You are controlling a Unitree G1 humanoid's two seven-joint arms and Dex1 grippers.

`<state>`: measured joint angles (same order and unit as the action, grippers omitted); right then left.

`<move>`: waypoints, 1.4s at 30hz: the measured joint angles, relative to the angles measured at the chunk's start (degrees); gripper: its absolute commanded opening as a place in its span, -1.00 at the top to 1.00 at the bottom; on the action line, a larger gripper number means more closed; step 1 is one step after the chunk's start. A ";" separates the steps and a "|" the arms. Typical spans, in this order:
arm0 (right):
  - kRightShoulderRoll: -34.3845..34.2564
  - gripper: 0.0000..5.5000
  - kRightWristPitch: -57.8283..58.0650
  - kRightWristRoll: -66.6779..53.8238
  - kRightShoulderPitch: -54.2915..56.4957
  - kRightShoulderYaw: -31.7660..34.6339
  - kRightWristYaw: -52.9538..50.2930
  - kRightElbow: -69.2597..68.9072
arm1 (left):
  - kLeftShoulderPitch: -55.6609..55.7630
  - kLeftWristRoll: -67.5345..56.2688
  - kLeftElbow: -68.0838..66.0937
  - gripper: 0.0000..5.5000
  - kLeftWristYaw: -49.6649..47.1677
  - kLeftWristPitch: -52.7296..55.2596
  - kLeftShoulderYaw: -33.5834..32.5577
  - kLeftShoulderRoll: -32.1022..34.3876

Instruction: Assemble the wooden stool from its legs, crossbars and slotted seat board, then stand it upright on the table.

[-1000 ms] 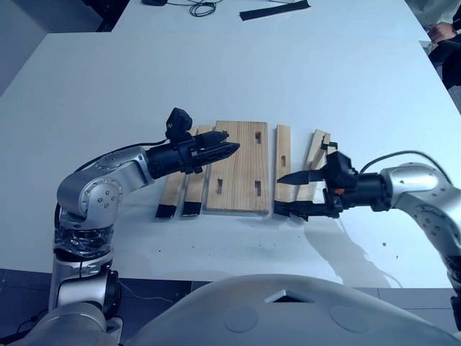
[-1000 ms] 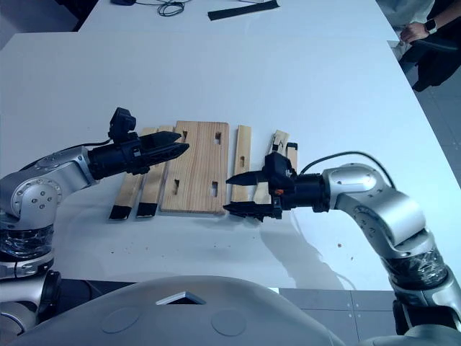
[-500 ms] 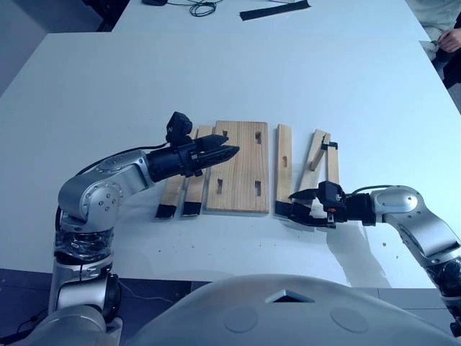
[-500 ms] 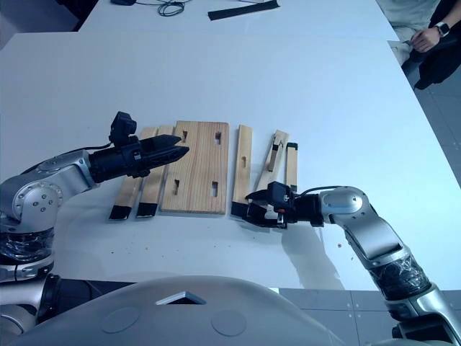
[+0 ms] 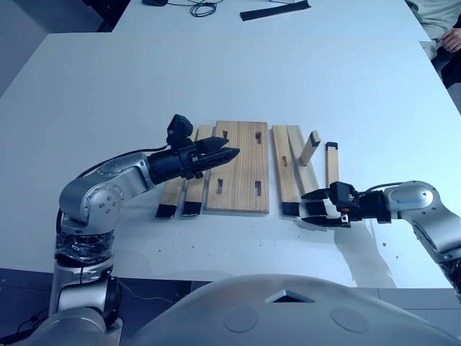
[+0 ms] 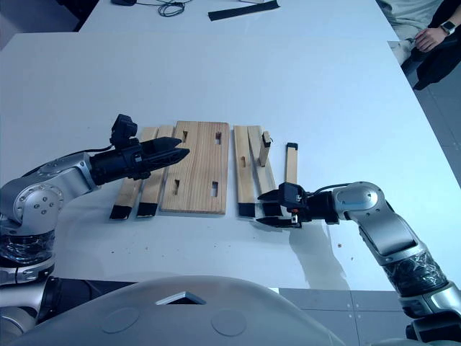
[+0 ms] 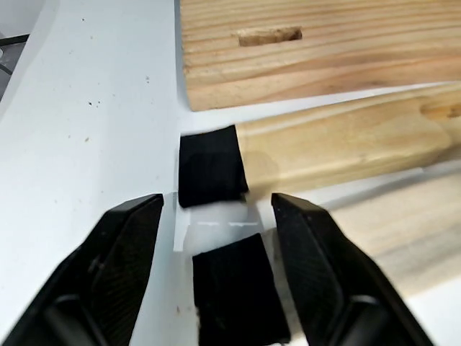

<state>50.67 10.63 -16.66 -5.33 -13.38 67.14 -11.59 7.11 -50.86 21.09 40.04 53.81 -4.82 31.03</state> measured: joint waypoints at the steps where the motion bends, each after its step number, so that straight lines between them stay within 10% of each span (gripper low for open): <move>1: 0.17 -0.02 -0.06 0.01 0.07 0.17 0.08 0.22 | -0.14 0.00 0.18 -0.03 -0.04 0.00 -0.01 -0.02; 14: -4.73 -0.02 19.06 -7.71 -8.41 18.31 -21.79 -19.86 | -5.05 -0.24 3.50 -0.03 -2.41 -0.79 -2.32 -0.25; 25: -18.20 -0.31 36.59 -5.67 -14.93 16.93 -45.38 -31.09 | -8.50 -1.33 5.83 -0.03 -5.13 -1.02 -4.49 -0.75; 42: -23.88 -0.31 34.22 -0.67 -13.29 10.54 -49.04 -22.98 | -7.18 -1.39 4.82 -0.03 -5.02 -1.01 -3.84 -0.69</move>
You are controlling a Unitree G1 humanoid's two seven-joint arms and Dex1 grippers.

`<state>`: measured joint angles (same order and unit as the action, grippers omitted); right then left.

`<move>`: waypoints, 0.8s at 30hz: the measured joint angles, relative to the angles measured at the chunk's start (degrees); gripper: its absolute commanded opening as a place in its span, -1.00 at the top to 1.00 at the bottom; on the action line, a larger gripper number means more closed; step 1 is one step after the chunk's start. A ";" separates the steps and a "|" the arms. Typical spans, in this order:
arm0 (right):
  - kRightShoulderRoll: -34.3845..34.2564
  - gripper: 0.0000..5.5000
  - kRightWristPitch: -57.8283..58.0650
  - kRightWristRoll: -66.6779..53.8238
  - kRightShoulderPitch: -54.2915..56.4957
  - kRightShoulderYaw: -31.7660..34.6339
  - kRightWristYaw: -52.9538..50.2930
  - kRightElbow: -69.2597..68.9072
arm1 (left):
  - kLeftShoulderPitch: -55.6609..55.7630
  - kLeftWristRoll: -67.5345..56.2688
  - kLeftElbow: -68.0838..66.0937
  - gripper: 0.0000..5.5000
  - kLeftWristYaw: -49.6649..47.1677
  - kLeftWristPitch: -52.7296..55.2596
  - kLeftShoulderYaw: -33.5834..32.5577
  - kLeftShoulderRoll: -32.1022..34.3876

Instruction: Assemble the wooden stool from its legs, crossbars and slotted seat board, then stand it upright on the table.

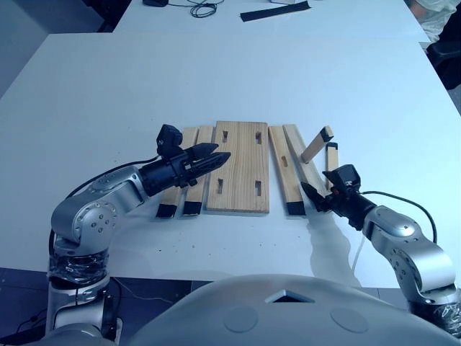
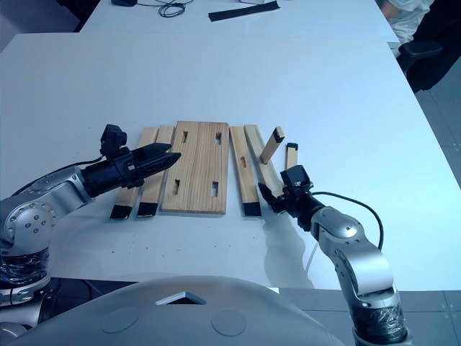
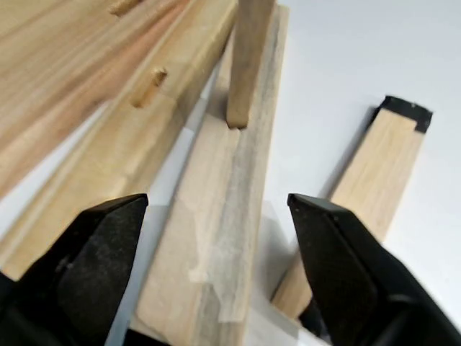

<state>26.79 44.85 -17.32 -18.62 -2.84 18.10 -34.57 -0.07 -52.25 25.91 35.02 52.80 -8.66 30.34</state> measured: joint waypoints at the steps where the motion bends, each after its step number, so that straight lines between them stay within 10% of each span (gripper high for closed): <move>1: 0.00 -0.31 -0.08 0.32 -0.02 -0.40 0.03 0.56 | 0.12 0.00 -0.08 -0.03 0.00 0.00 0.06 0.00; 24: -0.45 0.25 -2.49 2.88 1.12 -1.47 0.24 3.33 | 0.64 0.11 -0.35 -0.03 -0.08 -0.07 0.81 -0.35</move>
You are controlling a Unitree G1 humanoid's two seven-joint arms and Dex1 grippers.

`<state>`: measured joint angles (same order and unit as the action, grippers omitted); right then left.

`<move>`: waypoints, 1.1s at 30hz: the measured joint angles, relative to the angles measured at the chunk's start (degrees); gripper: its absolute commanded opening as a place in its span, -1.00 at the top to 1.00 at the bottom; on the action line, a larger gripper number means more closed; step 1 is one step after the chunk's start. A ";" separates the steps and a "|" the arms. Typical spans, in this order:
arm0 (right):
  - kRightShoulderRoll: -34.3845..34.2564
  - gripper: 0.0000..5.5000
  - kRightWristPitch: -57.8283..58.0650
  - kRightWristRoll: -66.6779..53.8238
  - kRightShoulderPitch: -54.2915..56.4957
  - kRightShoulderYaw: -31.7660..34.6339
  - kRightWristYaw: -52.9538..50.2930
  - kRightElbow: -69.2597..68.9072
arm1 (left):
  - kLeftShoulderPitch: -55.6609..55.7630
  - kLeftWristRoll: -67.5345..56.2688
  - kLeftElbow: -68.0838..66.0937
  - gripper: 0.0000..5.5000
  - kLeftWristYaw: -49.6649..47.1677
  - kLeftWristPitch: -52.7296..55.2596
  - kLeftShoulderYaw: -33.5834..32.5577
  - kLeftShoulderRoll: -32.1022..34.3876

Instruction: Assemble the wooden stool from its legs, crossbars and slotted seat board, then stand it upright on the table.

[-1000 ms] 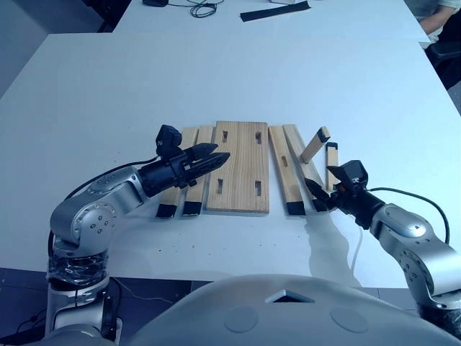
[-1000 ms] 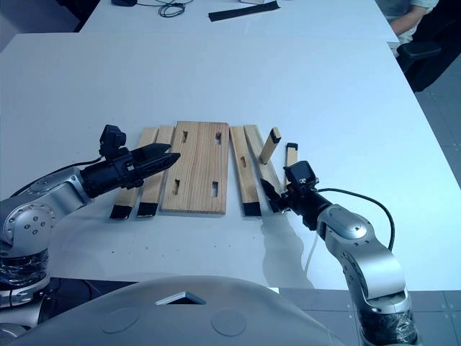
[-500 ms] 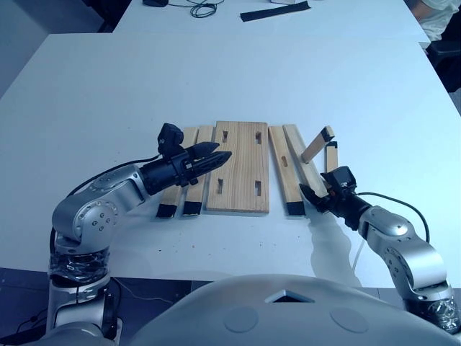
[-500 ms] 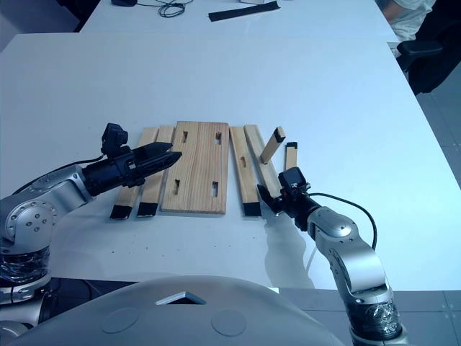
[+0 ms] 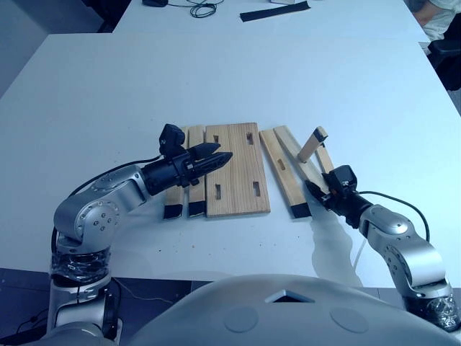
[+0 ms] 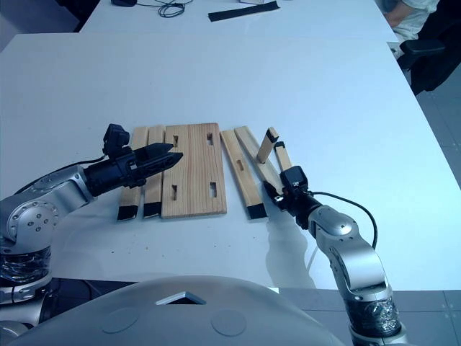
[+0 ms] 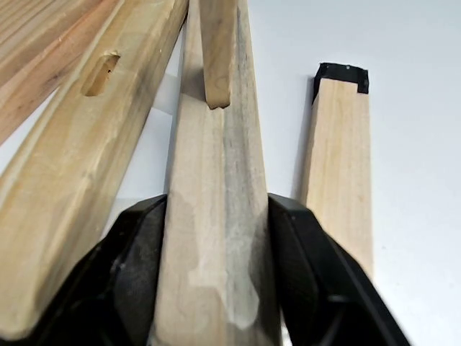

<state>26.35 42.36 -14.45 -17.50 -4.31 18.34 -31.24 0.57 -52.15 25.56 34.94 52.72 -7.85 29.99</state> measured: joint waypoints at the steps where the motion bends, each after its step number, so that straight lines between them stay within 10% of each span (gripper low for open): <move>1: -0.03 0.25 0.03 0.03 0.05 -0.01 -0.01 0.01 | 0.05 0.02 -0.06 -0.03 0.00 -0.02 0.04 -0.06; 23: -3.58 0.25 1.12 -5.54 12.48 8.66 1.05 0.04 | 3.55 -0.32 -4.29 -0.03 -0.31 -1.05 -1.49 -0.67; 33: 3.94 0.25 11.98 -40.94 25.21 22.53 21.42 2.38 | 13.71 -9.47 -8.69 -0.03 -1.54 3.29 -3.15 -3.03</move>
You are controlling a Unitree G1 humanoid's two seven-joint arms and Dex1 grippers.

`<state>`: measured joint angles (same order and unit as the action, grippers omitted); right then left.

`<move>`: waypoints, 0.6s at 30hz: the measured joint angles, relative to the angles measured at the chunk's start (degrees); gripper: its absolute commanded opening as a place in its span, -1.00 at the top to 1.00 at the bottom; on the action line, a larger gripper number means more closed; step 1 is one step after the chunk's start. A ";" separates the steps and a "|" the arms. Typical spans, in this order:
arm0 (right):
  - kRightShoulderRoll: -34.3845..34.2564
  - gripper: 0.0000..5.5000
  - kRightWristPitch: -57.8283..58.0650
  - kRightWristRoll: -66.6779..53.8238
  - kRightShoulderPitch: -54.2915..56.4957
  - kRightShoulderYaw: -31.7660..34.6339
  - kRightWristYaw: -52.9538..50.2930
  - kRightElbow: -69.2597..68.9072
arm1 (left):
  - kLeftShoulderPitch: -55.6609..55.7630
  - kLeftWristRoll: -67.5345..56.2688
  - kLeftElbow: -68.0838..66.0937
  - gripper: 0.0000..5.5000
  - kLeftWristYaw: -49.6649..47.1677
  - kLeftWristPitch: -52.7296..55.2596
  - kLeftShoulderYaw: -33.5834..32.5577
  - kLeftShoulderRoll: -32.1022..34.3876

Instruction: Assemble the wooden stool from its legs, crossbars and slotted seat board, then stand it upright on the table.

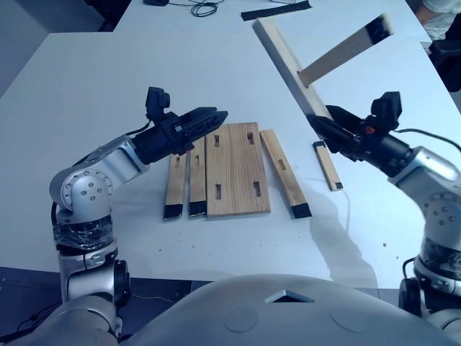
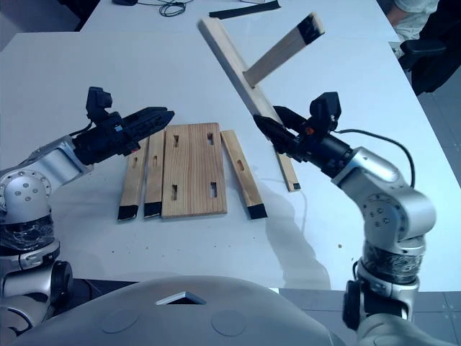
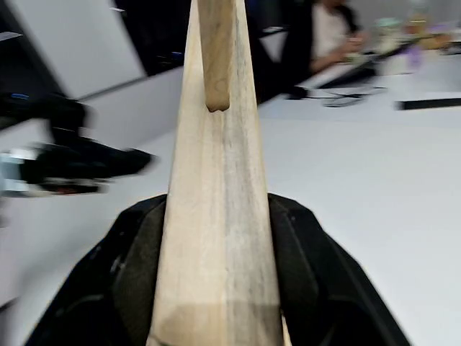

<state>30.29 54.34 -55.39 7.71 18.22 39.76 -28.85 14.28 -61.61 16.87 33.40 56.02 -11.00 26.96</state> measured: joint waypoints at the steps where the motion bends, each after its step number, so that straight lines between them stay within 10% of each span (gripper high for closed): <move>1: 1.33 0.25 0.90 -2.74 0.81 0.61 1.69 0.63 | 0.37 0.36 0.36 -0.09 1.35 -0.12 1.47 0.12; 18: 10.31 0.25 4.76 -14.33 6.15 -2.43 15.78 6.39 | 6.48 -3.78 4.18 -0.29 8.95 -3.02 6.27 -3.19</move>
<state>40.59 59.10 -69.72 13.86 15.79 55.54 -22.46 20.77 -65.40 21.05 42.35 53.00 -4.72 23.77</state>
